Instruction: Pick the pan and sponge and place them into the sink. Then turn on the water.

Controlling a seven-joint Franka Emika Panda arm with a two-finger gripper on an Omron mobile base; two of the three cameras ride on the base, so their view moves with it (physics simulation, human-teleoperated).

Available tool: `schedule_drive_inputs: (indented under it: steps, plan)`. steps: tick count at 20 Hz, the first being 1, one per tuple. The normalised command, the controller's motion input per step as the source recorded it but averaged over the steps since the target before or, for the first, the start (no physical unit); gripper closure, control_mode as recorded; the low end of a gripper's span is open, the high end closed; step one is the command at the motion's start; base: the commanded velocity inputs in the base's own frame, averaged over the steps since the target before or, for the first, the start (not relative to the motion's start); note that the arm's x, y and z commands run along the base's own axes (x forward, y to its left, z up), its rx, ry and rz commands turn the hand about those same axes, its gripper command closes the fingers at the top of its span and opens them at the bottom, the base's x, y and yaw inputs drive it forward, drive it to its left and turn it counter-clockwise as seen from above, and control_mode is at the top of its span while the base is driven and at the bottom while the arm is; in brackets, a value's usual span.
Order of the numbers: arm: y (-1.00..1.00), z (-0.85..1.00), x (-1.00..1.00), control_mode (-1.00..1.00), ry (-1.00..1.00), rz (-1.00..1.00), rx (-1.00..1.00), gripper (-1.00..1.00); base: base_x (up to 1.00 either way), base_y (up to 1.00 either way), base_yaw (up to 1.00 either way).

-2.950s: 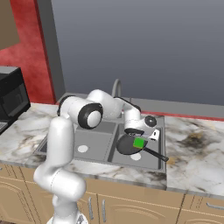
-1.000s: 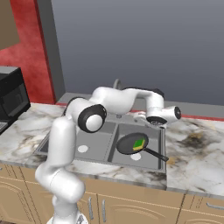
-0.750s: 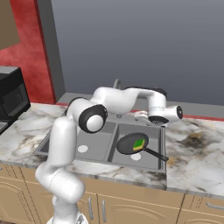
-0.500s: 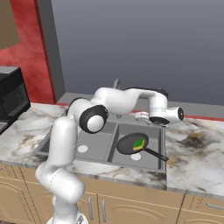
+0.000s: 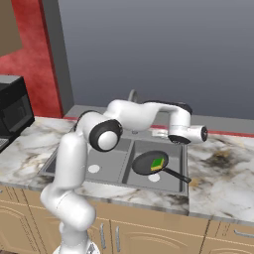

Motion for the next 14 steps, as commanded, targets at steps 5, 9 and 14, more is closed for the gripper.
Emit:
schedule_drive_inputs:
  steps: [5, 9, 14]
  plan:
    - [0.22, 0.13, 0.07, -1.0, -0.06, 0.0, 0.0, -1.0, 0.0, 0.0, 0.0]
    - [0.27, 0.12, 0.1, -1.0, -0.03, 0.0, 0.0, -1.0, 0.0, 0.0, 0.0]
    - [0.22, 0.03, 0.19, -1.0, -0.01, 0.01, 0.0, -1.0, 0.0, 0.0, 0.0]
